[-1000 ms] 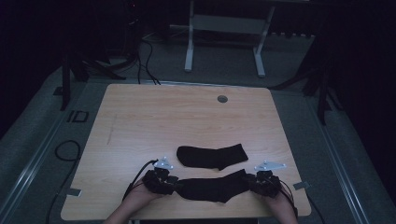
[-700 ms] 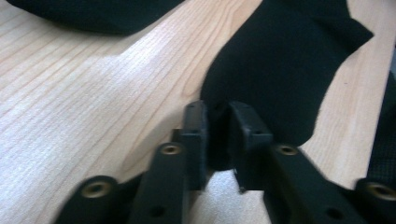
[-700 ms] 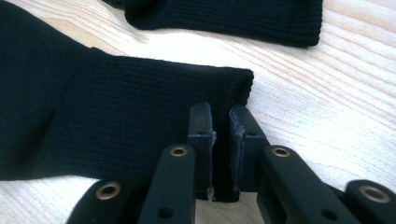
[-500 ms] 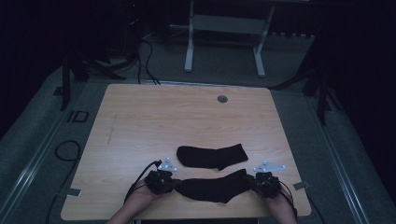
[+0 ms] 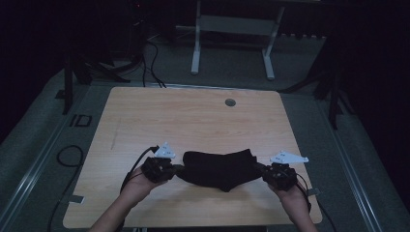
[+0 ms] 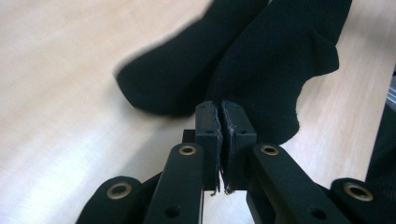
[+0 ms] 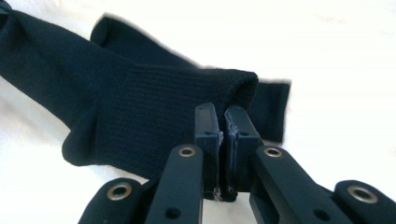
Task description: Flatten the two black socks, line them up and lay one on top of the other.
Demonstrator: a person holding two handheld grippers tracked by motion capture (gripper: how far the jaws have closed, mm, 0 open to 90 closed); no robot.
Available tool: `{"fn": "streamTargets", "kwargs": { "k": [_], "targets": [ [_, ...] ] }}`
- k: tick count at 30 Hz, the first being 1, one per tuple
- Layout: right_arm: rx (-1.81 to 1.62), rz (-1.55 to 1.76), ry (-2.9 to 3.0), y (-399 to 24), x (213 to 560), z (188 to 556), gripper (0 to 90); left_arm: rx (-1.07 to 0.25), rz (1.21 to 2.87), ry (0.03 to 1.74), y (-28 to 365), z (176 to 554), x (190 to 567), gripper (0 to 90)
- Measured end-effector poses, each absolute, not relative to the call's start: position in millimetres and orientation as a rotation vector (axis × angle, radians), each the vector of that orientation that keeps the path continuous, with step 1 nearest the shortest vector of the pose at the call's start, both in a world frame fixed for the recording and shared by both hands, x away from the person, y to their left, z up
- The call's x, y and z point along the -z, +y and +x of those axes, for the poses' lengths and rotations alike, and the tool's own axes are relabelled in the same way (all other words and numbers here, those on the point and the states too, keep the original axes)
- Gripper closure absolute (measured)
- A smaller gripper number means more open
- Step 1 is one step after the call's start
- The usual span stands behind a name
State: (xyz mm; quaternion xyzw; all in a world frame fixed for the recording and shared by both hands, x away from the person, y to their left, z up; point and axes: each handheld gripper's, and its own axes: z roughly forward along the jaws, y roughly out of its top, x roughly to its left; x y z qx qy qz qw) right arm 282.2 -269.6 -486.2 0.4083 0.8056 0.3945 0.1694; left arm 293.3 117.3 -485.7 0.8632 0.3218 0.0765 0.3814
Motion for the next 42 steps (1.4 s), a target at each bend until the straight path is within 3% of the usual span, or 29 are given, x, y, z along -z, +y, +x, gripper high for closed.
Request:
{"fn": "streamTargets", "kwargs": {
  "k": [11,26,28,30,33,36,42],
  "targets": [
    [-1.130,1.239,2.225,-274.6,474.2,327.1,85.1,-0.235,2.205,0.738,106.8,339.0,464.3,86.1],
    [-0.943,1.399,2.317,-270.8,545.9,364.4,84.7,-0.114,2.242,0.775,106.9,379.2,528.3,85.1],
    [-0.943,1.395,2.314,-270.1,546.3,363.9,84.6,-0.103,2.250,0.796,108.1,380.1,531.8,80.9],
    [-0.931,1.389,2.317,-269.5,545.4,363.5,84.5,-0.099,2.237,0.814,111.6,380.2,532.1,67.3],
    [-0.928,1.384,2.322,-270.1,545.4,363.0,83.9,-0.118,2.200,0.853,117.9,378.5,527.9,62.2],
    [-0.927,1.383,2.319,-270.3,545.4,362.0,83.9,-0.150,2.167,0.857,117.7,373.8,520.8,63.2],
    [-0.926,1.367,2.322,-268.8,542.8,362.4,83.5,-0.181,2.168,0.793,91.8,362.0,509.3,80.2]
  ]
}}
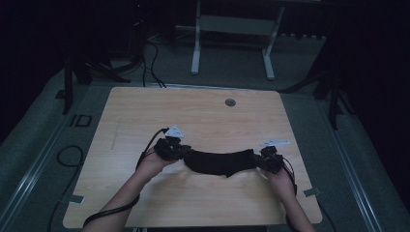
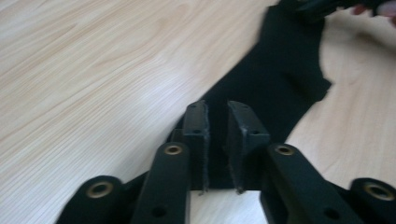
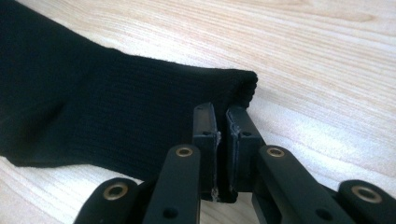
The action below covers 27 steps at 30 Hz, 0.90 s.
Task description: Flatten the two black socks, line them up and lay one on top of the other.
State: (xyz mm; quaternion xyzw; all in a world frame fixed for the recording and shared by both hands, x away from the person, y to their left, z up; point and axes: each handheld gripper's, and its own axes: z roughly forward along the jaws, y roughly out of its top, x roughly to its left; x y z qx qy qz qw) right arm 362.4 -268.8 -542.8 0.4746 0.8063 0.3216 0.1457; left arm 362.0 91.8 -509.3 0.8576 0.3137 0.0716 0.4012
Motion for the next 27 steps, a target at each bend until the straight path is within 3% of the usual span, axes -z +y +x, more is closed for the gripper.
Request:
{"fn": "streamTargets", "kwargs": {
  "k": [7,19,23,25,27],
  "targets": [
    [-0.924,1.363,2.325,-265.4,545.7,363.1,83.5,-0.145,2.237,0.855,73.4,365.6,537.4,88.3],
    [-0.938,1.372,2.315,-267.4,548.5,362.4,80.6,-0.150,2.258,0.910,90.0,360.4,556.0,88.3],
    [-0.940,1.383,2.318,-269.2,549.2,362.1,73.4,-0.144,2.251,0.913,94.0,357.6,556.5,87.9],
    [-0.943,1.389,2.319,-270.3,550.1,362.2,72.5,-0.140,2.248,0.907,94.3,357.1,556.4,84.8],
    [-0.940,1.388,2.320,-270.0,550.0,362.4,68.3,-0.140,2.238,0.891,93.0,356.9,556.4,76.2]
  ]
}}
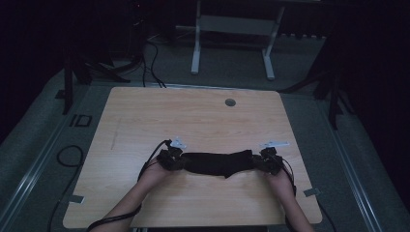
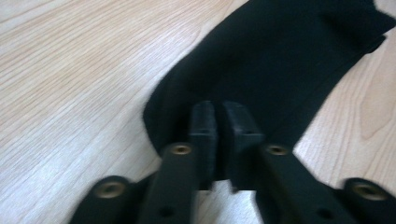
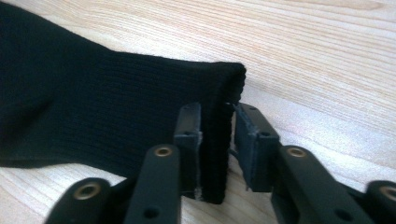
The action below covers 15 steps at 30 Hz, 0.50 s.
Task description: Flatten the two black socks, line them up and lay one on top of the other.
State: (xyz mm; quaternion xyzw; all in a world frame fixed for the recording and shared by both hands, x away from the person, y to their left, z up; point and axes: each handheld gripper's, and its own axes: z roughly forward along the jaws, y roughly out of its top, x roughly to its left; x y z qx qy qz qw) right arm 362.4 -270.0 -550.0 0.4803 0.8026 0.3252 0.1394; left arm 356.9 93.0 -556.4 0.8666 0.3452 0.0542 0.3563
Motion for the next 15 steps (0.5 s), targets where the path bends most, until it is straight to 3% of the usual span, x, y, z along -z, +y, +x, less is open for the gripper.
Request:
{"fn": "streamTargets", "kwargs": {
  "k": [2,5,8,12,13,14,15],
  "targets": [
    [-0.945,1.377,2.325,-269.4,548.4,362.8,57.8,-0.147,2.229,0.878,91.8,356.8,554.6,61.2],
    [-0.955,1.367,2.313,-269.7,546.0,362.4,50.3,-0.151,2.205,0.873,91.7,356.5,552.0,48.3],
    [-0.975,1.349,2.304,-270.7,538.6,361.9,37.9,-0.150,2.177,0.856,91.9,354.4,546.5,42.3],
    [-0.997,1.333,2.300,-271.4,531.3,362.7,30.4,-0.163,2.129,0.893,95.3,350.6,540.1,31.5],
    [-1.039,1.327,2.312,-272.0,525.2,363.9,24.1,-0.160,2.120,0.900,96.3,349.2,538.6,23.4],
    [-1.046,1.310,2.325,-271.8,523.3,364.0,17.4,-0.166,2.108,0.907,97.0,347.7,537.4,21.3],
    [-1.056,1.290,2.338,-271.2,521.4,363.8,15.7,-0.179,2.105,0.911,97.3,346.0,536.3,16.5]
  ]
}}
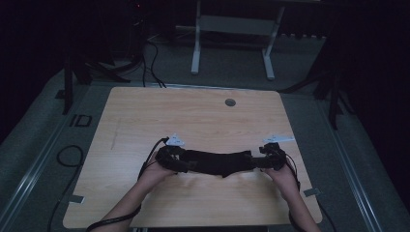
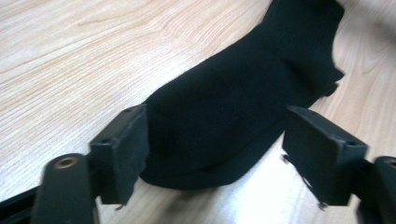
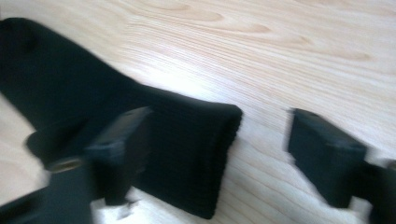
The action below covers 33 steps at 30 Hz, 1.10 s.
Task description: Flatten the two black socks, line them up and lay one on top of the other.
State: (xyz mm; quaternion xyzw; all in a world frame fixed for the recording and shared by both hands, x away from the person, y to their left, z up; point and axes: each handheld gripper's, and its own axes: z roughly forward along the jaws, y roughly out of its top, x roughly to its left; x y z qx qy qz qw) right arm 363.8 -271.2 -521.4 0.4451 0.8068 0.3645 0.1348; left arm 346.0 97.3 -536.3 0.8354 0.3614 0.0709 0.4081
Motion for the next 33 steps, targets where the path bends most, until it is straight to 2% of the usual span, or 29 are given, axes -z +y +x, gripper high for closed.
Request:
{"fn": "streamTargets", "kwargs": {
  "k": [7,8,14,33],
  "targets": [
    [-1.086,1.236,2.331,-267.5,519.6,362.2,13.9,-0.248,2.073,0.919,103.0,332.8,527.9,8.5],
    [-1.090,1.227,2.330,-267.1,520.3,361.9,13.9,-0.298,2.070,0.912,106.2,327.5,525.9,8.5],
    [-1.114,1.173,2.328,-266.0,526.6,358.5,12.7,-0.364,2.025,0.939,121.0,318.0,528.5,8.3],
    [-1.102,1.180,2.299,-290.6,536.3,349.0,12.6,-0.405,1.971,1.068,163.9,300.5,543.9,8.2]
  ]
}}
